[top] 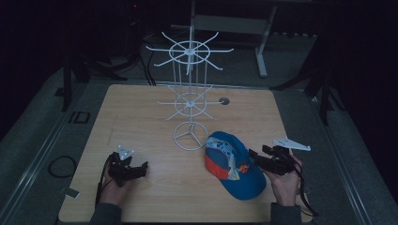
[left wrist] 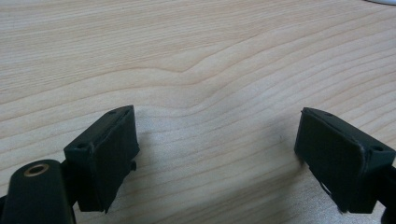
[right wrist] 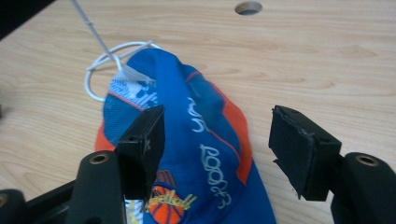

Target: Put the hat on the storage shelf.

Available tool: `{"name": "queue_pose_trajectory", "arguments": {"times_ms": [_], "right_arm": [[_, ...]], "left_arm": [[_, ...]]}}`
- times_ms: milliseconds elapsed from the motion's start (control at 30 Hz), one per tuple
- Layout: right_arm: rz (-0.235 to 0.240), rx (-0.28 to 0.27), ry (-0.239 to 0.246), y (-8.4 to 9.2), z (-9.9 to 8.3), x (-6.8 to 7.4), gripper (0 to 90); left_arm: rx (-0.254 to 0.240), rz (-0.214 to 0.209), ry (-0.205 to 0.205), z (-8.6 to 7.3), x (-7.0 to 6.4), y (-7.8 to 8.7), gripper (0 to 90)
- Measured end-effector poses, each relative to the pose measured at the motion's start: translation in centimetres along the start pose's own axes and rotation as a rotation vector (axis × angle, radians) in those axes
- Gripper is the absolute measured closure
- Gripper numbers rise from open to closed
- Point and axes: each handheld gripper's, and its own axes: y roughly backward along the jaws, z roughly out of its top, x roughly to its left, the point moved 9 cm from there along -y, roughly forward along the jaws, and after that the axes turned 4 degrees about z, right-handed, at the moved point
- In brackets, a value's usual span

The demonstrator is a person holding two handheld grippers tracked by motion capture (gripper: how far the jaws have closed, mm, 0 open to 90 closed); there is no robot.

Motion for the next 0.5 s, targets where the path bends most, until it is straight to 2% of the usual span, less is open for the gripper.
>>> {"name": "queue_pose_trajectory", "arguments": {"times_ms": [100, 233, 333, 500], "right_arm": [[-0.018, 0.026, -0.018, -0.5, -0.5, -0.7, 35.7], [0.012, 0.053, -0.048, -1.5, -1.1, -0.8, 32.3], [0.013, 0.07, -0.041, -1.7, -1.2, -0.7, 31.3], [0.015, 0.102, 0.025, -1.7, -0.4, -0.1, 28.8]], "left_arm": [[0.002, -0.002, -0.003, 0.0, 0.0, 0.0, 13.3], [0.002, -0.002, -0.003, 0.0, 0.0, 0.0, 13.3], [0.002, -0.002, -0.003, 0.0, 0.0, 0.0, 13.3], [0.002, -0.002, -0.003, 0.0, 0.0, 0.0, 13.4]]}}
